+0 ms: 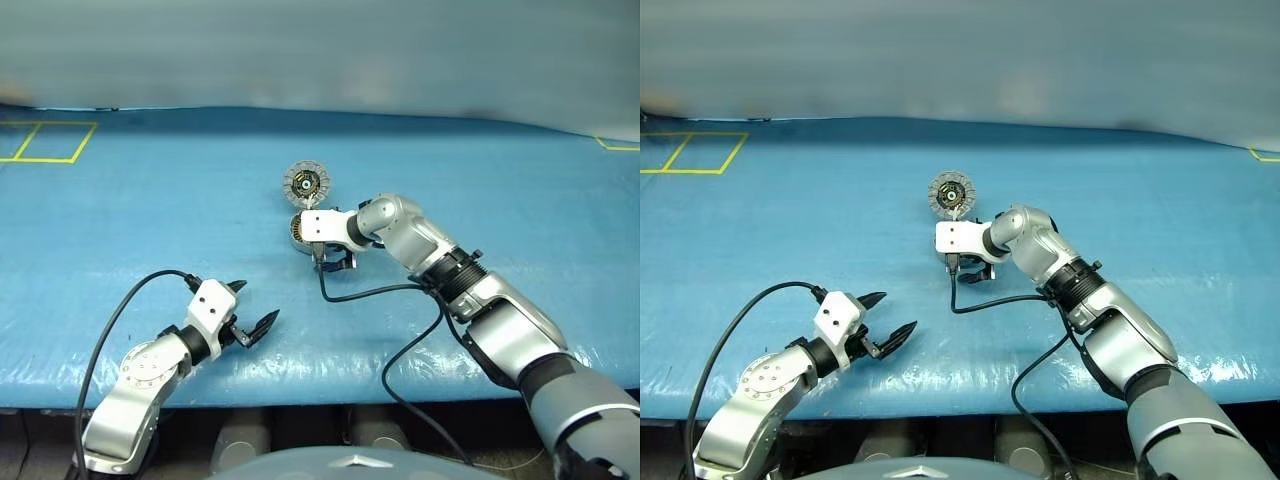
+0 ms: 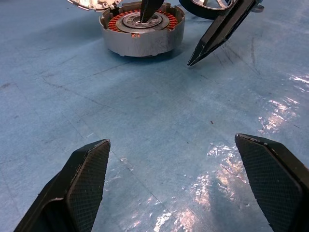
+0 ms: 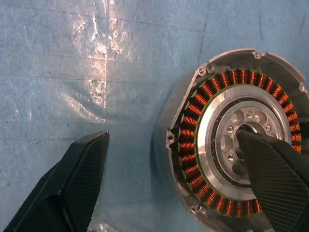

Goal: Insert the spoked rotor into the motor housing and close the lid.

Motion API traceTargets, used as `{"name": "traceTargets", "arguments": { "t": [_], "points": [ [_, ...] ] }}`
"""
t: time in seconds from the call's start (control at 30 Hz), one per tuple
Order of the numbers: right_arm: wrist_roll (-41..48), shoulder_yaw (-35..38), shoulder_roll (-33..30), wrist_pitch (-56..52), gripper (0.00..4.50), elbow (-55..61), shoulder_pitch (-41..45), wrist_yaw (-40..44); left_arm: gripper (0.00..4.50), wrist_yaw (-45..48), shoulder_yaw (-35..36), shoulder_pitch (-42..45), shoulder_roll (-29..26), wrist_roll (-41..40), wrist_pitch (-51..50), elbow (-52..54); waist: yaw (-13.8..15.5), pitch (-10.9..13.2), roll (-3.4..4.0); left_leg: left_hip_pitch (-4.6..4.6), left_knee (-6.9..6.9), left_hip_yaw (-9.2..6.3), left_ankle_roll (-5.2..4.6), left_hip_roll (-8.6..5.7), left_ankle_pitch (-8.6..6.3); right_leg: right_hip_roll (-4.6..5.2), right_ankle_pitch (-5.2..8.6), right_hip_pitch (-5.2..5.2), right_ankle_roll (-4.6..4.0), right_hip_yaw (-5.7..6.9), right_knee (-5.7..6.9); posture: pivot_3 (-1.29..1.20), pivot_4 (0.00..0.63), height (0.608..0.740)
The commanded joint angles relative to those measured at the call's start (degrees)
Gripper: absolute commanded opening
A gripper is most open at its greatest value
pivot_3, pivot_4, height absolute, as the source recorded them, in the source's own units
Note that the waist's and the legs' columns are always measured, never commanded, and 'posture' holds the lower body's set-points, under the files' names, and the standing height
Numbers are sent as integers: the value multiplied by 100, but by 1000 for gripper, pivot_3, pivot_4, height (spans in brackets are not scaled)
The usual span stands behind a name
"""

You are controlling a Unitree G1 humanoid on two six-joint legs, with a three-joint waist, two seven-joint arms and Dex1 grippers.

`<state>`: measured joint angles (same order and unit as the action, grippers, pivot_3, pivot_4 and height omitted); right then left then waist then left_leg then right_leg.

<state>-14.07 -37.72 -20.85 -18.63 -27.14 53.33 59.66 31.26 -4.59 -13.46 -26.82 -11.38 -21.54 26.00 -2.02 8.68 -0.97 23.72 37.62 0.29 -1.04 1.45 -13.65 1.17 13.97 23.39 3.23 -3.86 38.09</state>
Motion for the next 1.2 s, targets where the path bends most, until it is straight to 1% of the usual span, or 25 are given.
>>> {"name": "traceTargets", "arguments": {
  "t": [0.03,0.07,0.17,0.27,0.33,0.43,0.5,0.63,0.7,0.9,0.97,1.07,1.2],
  "points": [
    [-131,62,89,104,4459,-298,91,70,4500,-21,8,13,47,-24,135,223,-3,0,0,-1,1,0,0,0,0,0,0,-1,0,0,0,0,150,740],
    [-155,68,119,126,4459,-352,102,74,4500,-24,5,18,52,-20,136,220,-8,0,0,-3,1,1,0,-1,0,1,0,-2,0,-1,0,0,150,740],
    [-217,81,225,149,3898,-441,112,81,4500,-28,8,15,60,-22,136,224,-9,-1,1,-11,1,1,0,-1,0,0,1,-10,-1,-1,2,0,150,740],
    [-219,144,353,61,2886,-401,79,127,4500,-36,15,10,62,-19,137,224,-9,-1,0,-11,-1,0,1,0,0,0,1,-9,-2,0,2,0,150,740],
    [-218,224,466,-68,2293,-341,55,104,4500,-40,24,19,62,-21,138,218,-25,-4,-2,-11,-3,0,1,0,0,0,1,-8,-2,0,2,0,150,740],
    [-189,329,620,-397,2232,-112,-60,66,4500,-44,31,24,52,-11,171,209,-48,-4,-1,-15,-3,1,2,2,1,-2,1,-7,-4,-1,8,0,150,740],
    [-143,432,757,-872,2232,166,-216,-21,4500,-50,45,17,47,-8,202,208,-53,-5,-1,-15,-4,-1,3,4,1,-4,2,-7,-5,-1,11,0,150,740],
    [-65,539,962,-2207,2232,1178,-776,-116,4500,-74,87,-31,43,-24,207,222,-72,-10,-2,-14,-9,-1,4,5,1,-4,3,-2,-7,-1,12,0,150,740],
    [-72,465,964,-2753,2232,1765,-1091,-141,4500,-83,128,-77,45,-54,219,234,-82,-16,0,-14,-12,-1,4,5,1,-3,4,-1,-8,-1,12,0,150,740],
    [5,395,1075,-4051,2232,2975,-1754,-502,4500,-102,211,-203,70,-80,293,238,-93,-23,-2,-21,-13,-3,5,5,1,-2,8,-4,-13,2,12,0,150,740],
    [70,377,1137,-4438,2232,3270,-1903,-636,4500,-128,232,-231,101,-97,296,246,-97,-26,-4,-25,-13,-4,5,4,1,-2,20,-3,-33,2,11,0,150,740],
    [229,333,1196,-4849,2232,3631,-2033,-749,4500,-129,242,-246,115,-113,299,245,-98,-30,-8,-26,-13,-4,5,4,1,-2,20,-1,-33,3,10,0,150,740],
    [371,236,1258,-5099,2232,3973,-2125,-1004,4500,-113,244,-263,114,-125,290,246,-132,-30,-9,-26,-13,-4,5,4,1,-2,20,0,-33,3,10,0,150,740]
  ]
}}
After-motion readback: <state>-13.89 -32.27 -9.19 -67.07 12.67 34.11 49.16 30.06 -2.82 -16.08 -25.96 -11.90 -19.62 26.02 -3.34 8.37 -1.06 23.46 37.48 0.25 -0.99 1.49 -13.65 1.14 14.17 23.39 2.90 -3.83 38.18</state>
